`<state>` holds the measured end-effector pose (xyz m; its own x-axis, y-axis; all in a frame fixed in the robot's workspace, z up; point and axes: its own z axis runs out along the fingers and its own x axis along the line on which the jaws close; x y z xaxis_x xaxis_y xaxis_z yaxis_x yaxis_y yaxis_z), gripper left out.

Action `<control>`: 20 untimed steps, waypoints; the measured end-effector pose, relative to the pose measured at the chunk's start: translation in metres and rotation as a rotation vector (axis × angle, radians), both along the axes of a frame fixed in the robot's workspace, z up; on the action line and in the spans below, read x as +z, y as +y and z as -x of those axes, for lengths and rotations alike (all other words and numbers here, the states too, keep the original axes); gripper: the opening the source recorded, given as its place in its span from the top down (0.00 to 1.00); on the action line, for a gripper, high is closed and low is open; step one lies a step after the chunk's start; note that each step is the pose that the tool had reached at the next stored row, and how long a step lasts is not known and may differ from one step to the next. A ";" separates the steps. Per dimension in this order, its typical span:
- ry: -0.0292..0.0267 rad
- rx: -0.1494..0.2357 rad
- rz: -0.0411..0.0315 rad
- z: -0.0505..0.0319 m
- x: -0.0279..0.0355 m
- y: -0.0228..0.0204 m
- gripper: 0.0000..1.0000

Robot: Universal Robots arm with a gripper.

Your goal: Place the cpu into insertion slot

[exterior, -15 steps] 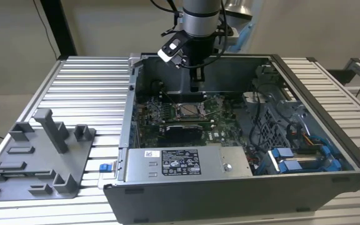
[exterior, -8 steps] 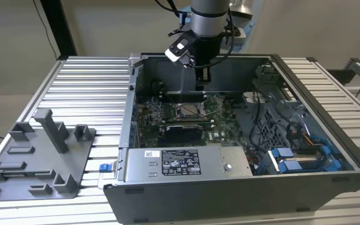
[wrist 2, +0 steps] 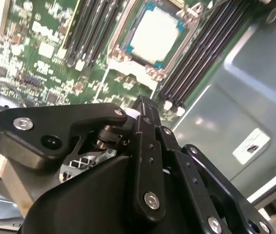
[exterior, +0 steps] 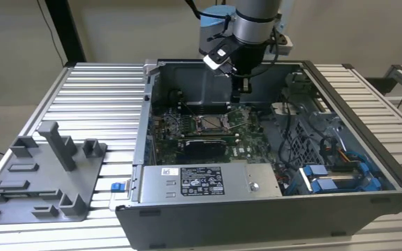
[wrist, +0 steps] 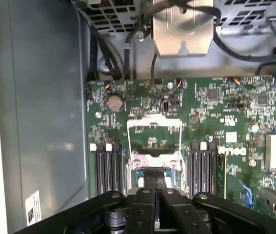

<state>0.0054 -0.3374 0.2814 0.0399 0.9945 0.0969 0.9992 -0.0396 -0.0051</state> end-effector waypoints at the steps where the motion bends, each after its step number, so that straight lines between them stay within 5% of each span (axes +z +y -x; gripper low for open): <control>1: 0.0009 0.000 0.0000 -0.0034 -0.0015 -0.0004 1.00; 20: 0.0116 0.000 -0.0069 -0.0856 -0.0237 -0.0041 1.00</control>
<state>0.0909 -0.3414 0.2577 0.0412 0.9938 0.1033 0.9991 -0.0396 -0.0169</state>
